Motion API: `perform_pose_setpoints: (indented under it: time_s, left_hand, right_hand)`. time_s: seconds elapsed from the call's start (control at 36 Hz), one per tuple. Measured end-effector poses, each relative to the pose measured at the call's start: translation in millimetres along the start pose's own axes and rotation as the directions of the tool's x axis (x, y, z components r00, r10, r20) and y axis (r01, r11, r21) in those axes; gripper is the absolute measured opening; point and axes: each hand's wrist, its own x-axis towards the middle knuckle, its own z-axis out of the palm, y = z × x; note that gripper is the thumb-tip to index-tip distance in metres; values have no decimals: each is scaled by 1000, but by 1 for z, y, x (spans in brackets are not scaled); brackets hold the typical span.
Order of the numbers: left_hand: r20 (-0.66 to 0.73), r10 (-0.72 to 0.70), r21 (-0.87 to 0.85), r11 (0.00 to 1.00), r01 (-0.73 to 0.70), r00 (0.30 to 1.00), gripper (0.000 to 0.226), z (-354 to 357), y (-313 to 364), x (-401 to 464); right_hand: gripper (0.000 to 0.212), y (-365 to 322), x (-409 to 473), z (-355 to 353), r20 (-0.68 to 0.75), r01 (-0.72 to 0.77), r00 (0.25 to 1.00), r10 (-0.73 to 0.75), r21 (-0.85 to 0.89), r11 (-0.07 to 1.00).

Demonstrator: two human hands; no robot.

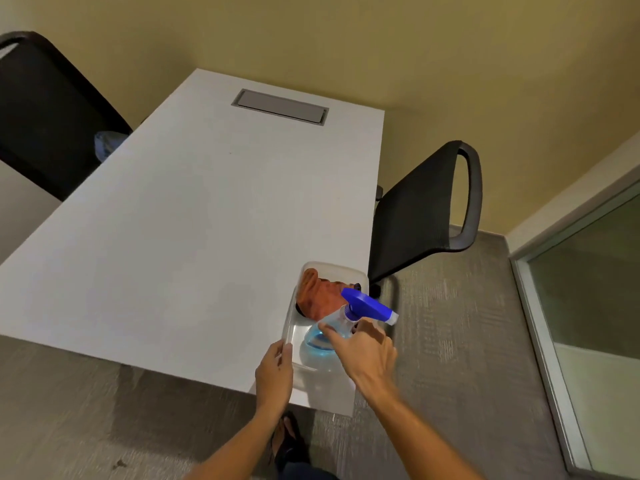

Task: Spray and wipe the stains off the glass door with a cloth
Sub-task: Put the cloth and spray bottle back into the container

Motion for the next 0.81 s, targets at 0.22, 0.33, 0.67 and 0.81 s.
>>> perform_pose_setpoints:
  time_s: [0.22,0.33,0.67,0.81]
  left_hand:
    - [15,10,10,1000,-10,1000,37,0,-3,5]
    - [27,27,14,1000,-27,999,36,-3,-7,8]
    - [-19,78,35,996,-77,997,35,-1,-10,7]
    - [3,88,76,993,-88,996,32,-2,-8,7]
  right_hand:
    - [50,0,-9,15,-43,-48,998,51,50,998]
    - [46,-2,-16,19,-72,-56,995,64,98,994]
    - [60,-8,-15,16,86,-147,987,139,93,985]
    - [75,-11,-17,8,181,-181,970,165,75,981]
